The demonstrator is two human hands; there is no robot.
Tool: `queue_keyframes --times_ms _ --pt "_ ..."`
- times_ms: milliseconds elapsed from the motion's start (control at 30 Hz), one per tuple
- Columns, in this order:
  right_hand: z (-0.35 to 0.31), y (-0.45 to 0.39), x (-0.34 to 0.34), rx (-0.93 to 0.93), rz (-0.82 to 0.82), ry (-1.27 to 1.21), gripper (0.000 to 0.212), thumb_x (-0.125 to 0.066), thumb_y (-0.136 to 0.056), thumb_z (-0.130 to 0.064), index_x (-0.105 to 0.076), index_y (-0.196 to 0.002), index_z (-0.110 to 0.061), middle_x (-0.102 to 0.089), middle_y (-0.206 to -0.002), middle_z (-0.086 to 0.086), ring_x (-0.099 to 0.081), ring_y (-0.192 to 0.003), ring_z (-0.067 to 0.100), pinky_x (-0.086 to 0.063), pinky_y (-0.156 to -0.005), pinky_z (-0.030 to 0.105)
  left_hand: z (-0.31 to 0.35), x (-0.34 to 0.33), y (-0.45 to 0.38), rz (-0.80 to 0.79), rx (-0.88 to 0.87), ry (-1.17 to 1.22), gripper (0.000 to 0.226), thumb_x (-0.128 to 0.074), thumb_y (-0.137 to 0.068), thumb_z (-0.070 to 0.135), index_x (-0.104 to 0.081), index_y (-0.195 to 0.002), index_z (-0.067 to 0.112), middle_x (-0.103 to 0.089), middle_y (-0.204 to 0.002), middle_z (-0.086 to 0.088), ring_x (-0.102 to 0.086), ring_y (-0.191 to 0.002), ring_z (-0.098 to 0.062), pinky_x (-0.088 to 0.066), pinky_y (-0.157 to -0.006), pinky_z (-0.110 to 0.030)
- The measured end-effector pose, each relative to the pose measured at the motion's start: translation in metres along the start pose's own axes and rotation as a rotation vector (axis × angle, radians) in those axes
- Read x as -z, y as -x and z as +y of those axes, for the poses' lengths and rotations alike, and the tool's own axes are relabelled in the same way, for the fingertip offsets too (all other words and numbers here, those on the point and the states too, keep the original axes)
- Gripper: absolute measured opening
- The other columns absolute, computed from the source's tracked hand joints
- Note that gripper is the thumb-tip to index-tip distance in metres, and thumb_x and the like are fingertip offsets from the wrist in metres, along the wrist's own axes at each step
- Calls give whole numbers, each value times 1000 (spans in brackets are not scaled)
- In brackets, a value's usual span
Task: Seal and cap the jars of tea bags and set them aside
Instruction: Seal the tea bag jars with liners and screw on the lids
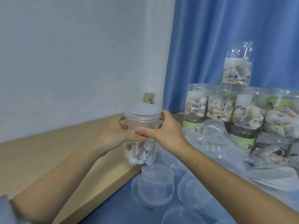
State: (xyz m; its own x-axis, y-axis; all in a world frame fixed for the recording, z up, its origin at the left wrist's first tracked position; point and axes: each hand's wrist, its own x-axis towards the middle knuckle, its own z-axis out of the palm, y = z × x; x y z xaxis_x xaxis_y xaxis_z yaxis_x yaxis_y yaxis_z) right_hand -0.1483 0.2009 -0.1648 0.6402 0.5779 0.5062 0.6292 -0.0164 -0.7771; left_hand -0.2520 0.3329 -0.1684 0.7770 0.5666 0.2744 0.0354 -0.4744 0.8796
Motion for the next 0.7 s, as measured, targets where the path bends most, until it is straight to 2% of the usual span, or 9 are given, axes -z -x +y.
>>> queue_keyframes --times_ms 67,133,267,367,433,500,567,633,700 --pt "10 -5 -24 -31 -17 12 82 -87 -49 -51 -45 -117 -30 -54 -102 -25 -53 -97 -9 -42 -75 3 -22 9 -4 36 54 6 123 -83 -21 47 -45 -132 13 -58 -116 -3 -58 -104 -14 -46 -89 -27" --pt "19 -8 -45 -69 -30 43 91 -86 -49 -53 -44 -124 -24 -54 -116 -11 -52 -107 5 -45 -87 17 -42 14 -8 39 91 38 117 -83 -31 40 -42 -136 8 -56 -119 -4 -56 -104 -14 -44 -85 -24" --pt "29 -17 -68 -71 -19 180 108 -78 -48 -64 -34 -136 -23 -44 -127 -6 -43 -118 11 -44 -98 31 -67 21 -15 63 69 -40 108 -77 -27 56 -52 -124 16 -55 -102 4 -55 -92 -10 -42 -71 -21" --pt "36 -20 -77 -53 -18 213 116 -68 -41 -75 -25 -138 -28 -36 -124 -12 -41 -111 3 -41 -85 18 -76 28 -27 69 54 -85 99 -71 -23 60 -55 -115 26 -48 -73 9 -56 -67 -8 -45 -62 -22" --pt "45 -32 -79 -62 -31 180 115 -66 -42 -77 -24 -137 -30 -39 -124 -14 -43 -104 -2 -36 -74 10 -83 25 -44 49 69 12 105 -78 -27 52 -51 -124 23 -51 -62 10 -63 -60 -10 -52 -66 -25" --pt "59 -63 -70 -147 -48 200 103 -71 -60 -63 -21 -141 -24 -46 -127 -6 -49 -105 6 -37 -74 12 -90 12 -70 53 87 60 117 -87 -45 40 -30 -145 19 -65 -90 10 -68 -88 -17 -49 -84 -27" --pt "73 -101 -51 -310 -66 318 80 -61 -87 -33 -13 -147 -12 -49 -132 10 -53 -112 23 -39 -79 23 -92 -11 -101 22 100 102 106 -76 -75 13 -3 -151 21 -43 -144 2 -50 -125 -21 -37 -94 -22" --pt "85 -126 -33 -397 -72 399 57 -52 -94 -20 -27 -143 -7 -50 -126 13 -52 -109 28 -37 -78 26 -91 -38 -127 -2 93 114 92 -55 -87 -5 7 -150 23 -16 -158 1 -40 -135 -20 -38 -93 -22" --pt "95 -136 -29 -383 -114 408 50 -52 -94 -23 -36 -139 -12 -51 -126 10 -53 -107 26 -38 -77 26 -93 -60 -148 12 86 115 87 -45 -88 -9 8 -150 23 -15 -158 -5 -38 -137 -20 -41 -89 -21"
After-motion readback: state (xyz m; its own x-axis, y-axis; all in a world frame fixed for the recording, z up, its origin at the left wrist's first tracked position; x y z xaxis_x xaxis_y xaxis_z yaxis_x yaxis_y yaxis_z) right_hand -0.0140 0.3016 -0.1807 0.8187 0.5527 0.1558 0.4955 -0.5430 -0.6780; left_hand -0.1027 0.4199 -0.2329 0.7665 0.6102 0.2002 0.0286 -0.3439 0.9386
